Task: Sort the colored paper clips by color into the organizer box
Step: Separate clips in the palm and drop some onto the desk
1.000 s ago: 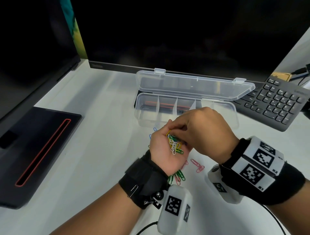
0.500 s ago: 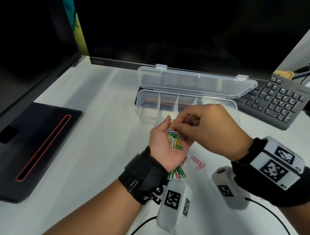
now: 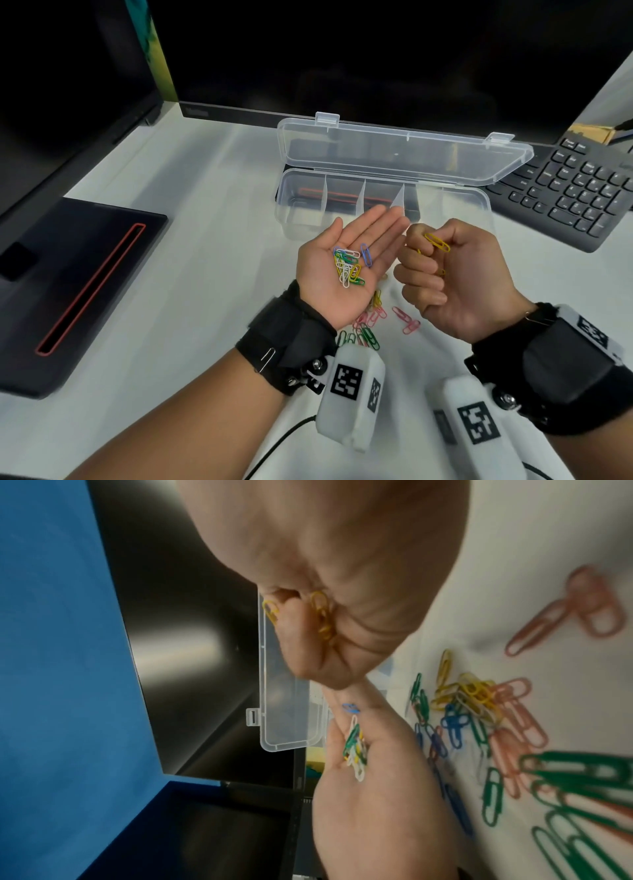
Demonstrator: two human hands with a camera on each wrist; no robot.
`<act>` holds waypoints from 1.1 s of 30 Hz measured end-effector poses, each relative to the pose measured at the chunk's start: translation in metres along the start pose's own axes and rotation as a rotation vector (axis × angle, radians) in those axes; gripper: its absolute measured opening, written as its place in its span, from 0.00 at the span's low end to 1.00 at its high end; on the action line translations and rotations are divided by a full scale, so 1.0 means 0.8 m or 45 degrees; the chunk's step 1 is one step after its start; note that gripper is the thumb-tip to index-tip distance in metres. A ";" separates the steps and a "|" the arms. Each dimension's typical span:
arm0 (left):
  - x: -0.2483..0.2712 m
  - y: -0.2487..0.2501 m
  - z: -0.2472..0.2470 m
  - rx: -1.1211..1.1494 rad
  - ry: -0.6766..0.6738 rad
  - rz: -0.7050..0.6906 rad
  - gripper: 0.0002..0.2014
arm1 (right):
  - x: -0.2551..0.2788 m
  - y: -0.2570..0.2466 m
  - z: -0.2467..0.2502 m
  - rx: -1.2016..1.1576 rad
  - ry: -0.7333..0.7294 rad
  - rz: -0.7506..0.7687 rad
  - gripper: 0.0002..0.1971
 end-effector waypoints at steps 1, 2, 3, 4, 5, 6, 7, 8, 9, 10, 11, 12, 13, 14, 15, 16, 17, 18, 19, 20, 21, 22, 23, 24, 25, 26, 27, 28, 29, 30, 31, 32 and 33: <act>0.000 0.000 0.001 -0.004 0.001 0.005 0.25 | -0.001 0.001 0.003 0.034 0.022 -0.008 0.09; 0.000 0.000 0.001 -0.012 0.002 0.007 0.25 | -0.001 0.002 0.005 0.073 0.040 -0.021 0.10; -0.001 0.000 0.002 -0.019 0.004 0.008 0.25 | -0.001 0.003 0.007 0.102 0.054 -0.039 0.11; -0.001 -0.001 0.004 -0.024 0.002 0.009 0.24 | -0.001 0.003 0.008 0.122 0.061 -0.054 0.13; -0.003 -0.001 0.004 -0.025 0.000 0.007 0.24 | -0.002 0.003 0.008 0.137 0.065 -0.065 0.14; -0.003 -0.001 0.005 -0.018 0.003 0.004 0.24 | -0.002 0.002 0.009 0.156 0.077 -0.069 0.16; -0.004 -0.001 0.006 -0.011 0.010 0.000 0.24 | -0.002 0.000 0.008 0.201 0.092 -0.056 0.18; -0.005 -0.001 0.006 -0.007 0.014 -0.002 0.24 | -0.002 -0.005 0.008 0.280 0.118 -0.014 0.22; -0.005 -0.001 0.007 -0.002 0.021 -0.001 0.24 | -0.001 -0.013 0.006 0.389 0.145 0.052 0.24; -0.005 -0.002 0.006 0.006 0.024 0.001 0.25 | 0.001 -0.023 0.002 0.530 0.165 0.140 0.25; -0.005 -0.002 0.006 0.015 0.025 0.000 0.25 | 0.003 -0.034 -0.005 0.691 0.168 0.249 0.24; -0.005 -0.002 0.004 0.024 0.021 -0.002 0.26 | 0.006 -0.045 -0.014 0.888 0.151 0.373 0.21; -0.005 -0.001 0.004 0.024 0.020 -0.005 0.26 | 0.010 -0.052 -0.025 1.119 0.124 0.499 0.18; -0.004 -0.001 0.003 0.014 0.024 -0.003 0.25 | 0.013 -0.057 -0.035 1.376 0.108 0.610 0.15; -0.003 -0.001 0.003 -0.003 0.026 0.005 0.25 | 0.013 -0.058 -0.040 1.622 0.118 0.678 0.11; -0.002 0.000 0.003 -0.014 0.027 0.015 0.25 | 0.012 -0.056 -0.042 1.810 0.122 0.690 0.08; -0.002 0.000 0.004 -0.019 0.034 0.021 0.25 | 0.012 -0.052 -0.043 1.945 0.110 0.680 0.05; 0.000 -0.001 0.003 -0.019 0.038 0.027 0.25 | 0.012 -0.048 -0.045 2.058 0.096 0.673 0.07; 0.001 -0.001 0.002 -0.018 0.034 0.034 0.24 | 0.012 -0.043 -0.048 2.147 0.069 0.675 0.10; 0.001 -0.002 -0.001 -0.007 0.024 0.042 0.24 | 0.013 -0.040 -0.052 2.223 0.050 0.682 0.11; 0.001 -0.002 -0.001 0.008 0.024 0.044 0.24 | 0.013 -0.038 -0.056 2.281 0.038 0.705 0.11; 0.001 -0.003 -0.001 0.023 0.025 0.043 0.24 | 0.015 -0.037 -0.060 2.331 0.035 0.733 0.11; 0.000 -0.003 0.000 0.027 0.031 0.040 0.24 | 0.015 -0.037 -0.064 2.367 0.037 0.765 0.11; 0.000 -0.002 0.002 0.023 0.036 0.040 0.24 | 0.015 -0.037 -0.066 2.388 0.051 0.783 0.11; -0.001 -0.001 0.002 0.017 0.038 0.037 0.24 | 0.015 -0.039 -0.067 2.391 0.073 0.794 0.10; -0.001 0.001 0.001 0.019 0.034 0.033 0.25 | 0.014 -0.042 -0.067 2.376 0.090 0.796 0.09; 0.000 0.002 0.000 0.027 0.027 0.029 0.25 | 0.013 -0.044 -0.065 2.331 0.102 0.792 0.08; -0.001 0.003 -0.001 0.043 0.015 0.026 0.25 | 0.011 -0.047 -0.062 2.252 0.112 0.774 0.08; -0.002 0.004 -0.001 0.065 0.004 0.020 0.24 | 0.009 -0.049 -0.057 2.147 0.127 0.747 0.08; -0.002 0.005 -0.001 0.087 -0.004 0.013 0.24 | 0.007 -0.052 -0.052 2.034 0.145 0.715 0.08; -0.003 0.005 -0.001 0.105 -0.012 0.009 0.24 | 0.005 -0.053 -0.047 1.937 0.159 0.683 0.08; -0.004 0.004 0.000 0.117 -0.021 0.013 0.24 | 0.004 -0.052 -0.044 1.861 0.161 0.648 0.07; -0.004 0.004 0.000 0.116 -0.023 0.015 0.24 | 0.003 -0.051 -0.041 1.808 0.160 0.619 0.06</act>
Point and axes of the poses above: each hand's wrist, its own x-axis away from the middle knuckle, its own z-axis out of the back of the hand, y = z × x, the point moved 8 cm from there along -x, towards the middle knuckle, and after that the axes turned 10 degrees about x, right-handed, at the moved point
